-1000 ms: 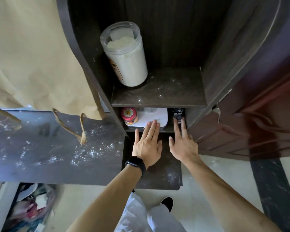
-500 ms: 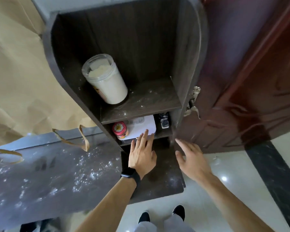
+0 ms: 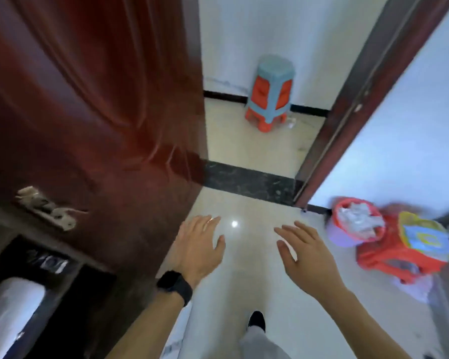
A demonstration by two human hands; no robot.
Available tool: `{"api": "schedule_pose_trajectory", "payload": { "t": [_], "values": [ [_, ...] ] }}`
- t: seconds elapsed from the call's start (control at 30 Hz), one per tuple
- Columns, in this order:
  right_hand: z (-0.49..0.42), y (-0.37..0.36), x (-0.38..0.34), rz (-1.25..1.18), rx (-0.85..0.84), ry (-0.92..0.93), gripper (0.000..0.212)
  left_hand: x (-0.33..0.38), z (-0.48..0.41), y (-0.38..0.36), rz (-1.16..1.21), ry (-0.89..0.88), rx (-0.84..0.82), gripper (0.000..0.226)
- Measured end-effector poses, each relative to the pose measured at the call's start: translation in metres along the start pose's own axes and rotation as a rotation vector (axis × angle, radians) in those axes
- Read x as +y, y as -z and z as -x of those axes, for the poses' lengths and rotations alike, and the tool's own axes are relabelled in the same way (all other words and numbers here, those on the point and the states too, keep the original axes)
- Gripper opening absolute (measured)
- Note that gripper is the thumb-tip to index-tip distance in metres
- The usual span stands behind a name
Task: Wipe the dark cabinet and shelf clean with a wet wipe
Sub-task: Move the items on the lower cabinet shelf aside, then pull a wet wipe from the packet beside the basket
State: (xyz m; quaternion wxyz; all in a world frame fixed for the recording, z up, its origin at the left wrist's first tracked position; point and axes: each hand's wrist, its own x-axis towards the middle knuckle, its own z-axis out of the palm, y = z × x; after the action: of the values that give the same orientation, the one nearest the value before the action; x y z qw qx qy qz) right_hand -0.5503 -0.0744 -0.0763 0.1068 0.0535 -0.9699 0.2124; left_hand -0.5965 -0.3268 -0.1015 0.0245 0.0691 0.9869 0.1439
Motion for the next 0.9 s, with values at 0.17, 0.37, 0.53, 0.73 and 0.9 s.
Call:
{"api": "schedule_pose_trajectory", "payload": {
  "t": [0.17,0.37,0.53,0.73,0.9],
  "values": [
    [0.054,0.066,0.107,0.109,0.172,-0.282,0.028,0.147,-0.052,-0.025,-0.02,-0.328,-0.092,0.055],
    [0.106,0.126,0.24,0.185,0.282,-0.53,0.03,0.314,-0.089,-0.078,-0.077,-0.59,-0.126,0.046],
    [0.126,0.172,0.343,0.213,0.279,-0.607,0.029,0.428,-0.112,-0.124,-0.09,-0.655,-0.166,0.046],
    [0.136,0.196,0.443,0.212,0.168,-0.706,0.03,0.519,-0.135,-0.175,-0.075,-0.676,-0.234,0.044],
    [0.122,0.19,0.535,0.184,0.058,-0.798,0.029,0.59,-0.186,-0.24,-0.114,-0.712,-0.352,0.049]
  ]
}}
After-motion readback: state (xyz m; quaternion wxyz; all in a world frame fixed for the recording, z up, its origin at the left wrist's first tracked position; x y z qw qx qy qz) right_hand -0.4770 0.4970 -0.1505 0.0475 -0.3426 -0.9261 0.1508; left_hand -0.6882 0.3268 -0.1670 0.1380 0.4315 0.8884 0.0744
